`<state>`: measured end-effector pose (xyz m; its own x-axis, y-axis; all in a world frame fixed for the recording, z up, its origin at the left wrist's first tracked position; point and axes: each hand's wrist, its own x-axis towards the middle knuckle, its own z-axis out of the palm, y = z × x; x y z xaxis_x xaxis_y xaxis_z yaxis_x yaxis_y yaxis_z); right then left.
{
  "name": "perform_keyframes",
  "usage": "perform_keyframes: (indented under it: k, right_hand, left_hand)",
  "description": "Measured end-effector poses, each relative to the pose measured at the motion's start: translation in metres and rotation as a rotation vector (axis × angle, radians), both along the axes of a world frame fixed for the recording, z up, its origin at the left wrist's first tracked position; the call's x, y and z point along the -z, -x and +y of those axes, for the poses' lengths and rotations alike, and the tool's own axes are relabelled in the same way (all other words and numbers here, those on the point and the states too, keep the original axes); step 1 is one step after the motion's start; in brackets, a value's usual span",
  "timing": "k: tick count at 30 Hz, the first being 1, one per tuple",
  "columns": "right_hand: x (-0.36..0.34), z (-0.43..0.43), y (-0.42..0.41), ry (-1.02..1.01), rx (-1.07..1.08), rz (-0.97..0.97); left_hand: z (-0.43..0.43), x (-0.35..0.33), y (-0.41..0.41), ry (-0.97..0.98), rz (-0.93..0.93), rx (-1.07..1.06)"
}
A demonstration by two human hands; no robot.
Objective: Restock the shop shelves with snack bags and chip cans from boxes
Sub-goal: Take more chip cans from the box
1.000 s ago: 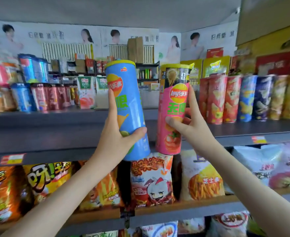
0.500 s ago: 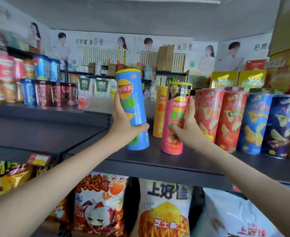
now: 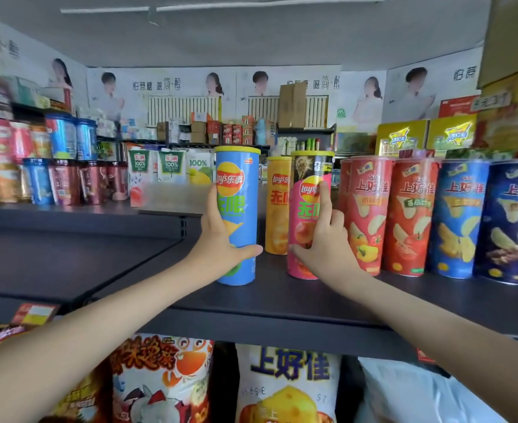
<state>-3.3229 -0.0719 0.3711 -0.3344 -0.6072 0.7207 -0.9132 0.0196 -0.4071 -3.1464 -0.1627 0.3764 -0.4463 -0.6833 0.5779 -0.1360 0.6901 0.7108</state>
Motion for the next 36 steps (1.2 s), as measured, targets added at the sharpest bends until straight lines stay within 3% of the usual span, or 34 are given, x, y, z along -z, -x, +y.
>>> perform_keyframes:
  k: [7, 18, 22, 36]
  right_hand:
    - [0.001, -0.016, 0.01, 0.021, 0.062, -0.088]
    - [-0.005, -0.053, 0.017, -0.042, 0.213, -0.154]
    - [-0.006, -0.064, 0.023, -0.05, 0.233, -0.196]
    - [-0.005, -0.067, 0.019, 0.041, 0.221, -0.104]
  left_hand:
    - [-0.015, -0.012, -0.013, -0.094, -0.134, -0.004]
    - [-0.061, -0.03, -0.005, -0.074, -0.003, 0.123]
    - [-0.069, -0.028, -0.001, -0.068, -0.047, 0.153]
    - [-0.095, -0.017, 0.012, -0.233, -0.139, 0.083]
